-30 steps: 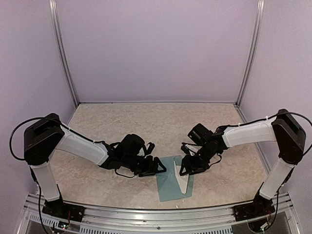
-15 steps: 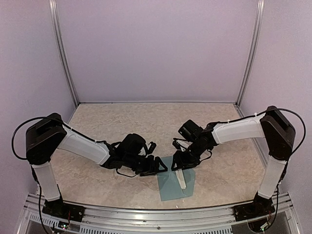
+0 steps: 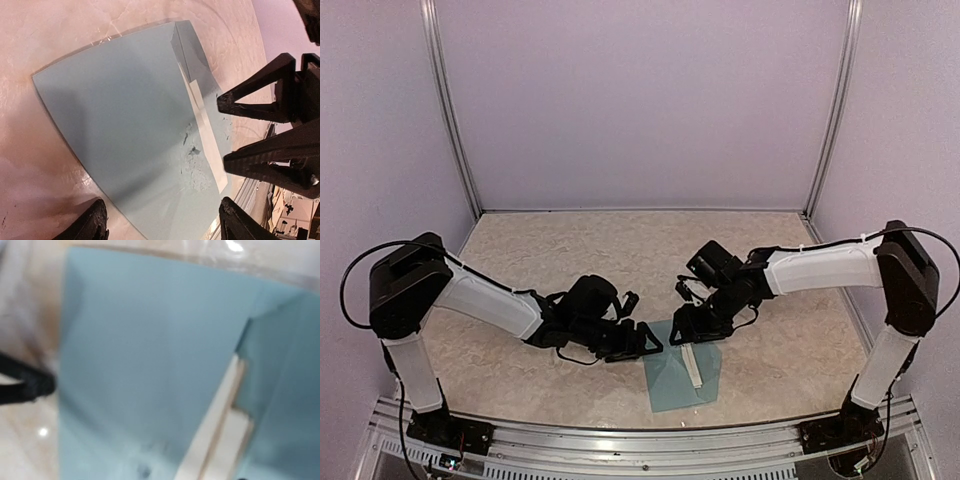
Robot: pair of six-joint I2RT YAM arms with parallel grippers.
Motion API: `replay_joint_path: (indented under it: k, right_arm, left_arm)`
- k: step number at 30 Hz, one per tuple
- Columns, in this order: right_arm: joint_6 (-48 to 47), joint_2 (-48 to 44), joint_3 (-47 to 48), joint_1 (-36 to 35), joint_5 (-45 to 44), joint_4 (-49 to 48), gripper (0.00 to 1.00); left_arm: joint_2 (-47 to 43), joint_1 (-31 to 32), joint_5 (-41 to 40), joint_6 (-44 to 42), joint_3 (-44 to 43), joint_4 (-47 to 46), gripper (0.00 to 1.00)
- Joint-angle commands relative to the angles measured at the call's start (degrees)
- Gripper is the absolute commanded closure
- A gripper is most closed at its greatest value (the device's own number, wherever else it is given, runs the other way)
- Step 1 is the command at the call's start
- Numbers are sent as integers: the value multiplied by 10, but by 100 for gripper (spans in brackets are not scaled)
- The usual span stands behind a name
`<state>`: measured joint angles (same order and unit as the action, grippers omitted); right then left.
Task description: Place the letter into the envelope and seal it
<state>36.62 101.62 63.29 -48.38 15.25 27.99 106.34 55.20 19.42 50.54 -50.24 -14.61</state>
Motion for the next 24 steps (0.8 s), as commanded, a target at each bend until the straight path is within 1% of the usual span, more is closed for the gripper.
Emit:
replay_joint_path:
  k: [1, 6, 11, 24]
  right_arm:
    - [39, -68, -41, -9, -17, 23, 38]
    - [78, -91, -88, -30, -2, 11, 39]
    - [114, -84, -114, -65, 13, -20, 39]
    - [119, -40, -91, -87, 23, -36, 39]
  left_arm:
    - [-32, 16, -13, 7, 29, 39, 27]
    - [-50, 32, -11, 26, 50, 35, 26]
    - [-37, 45, 8, 40, 54, 13, 26]
    - [-10, 46, 34, 47, 51, -10, 28]
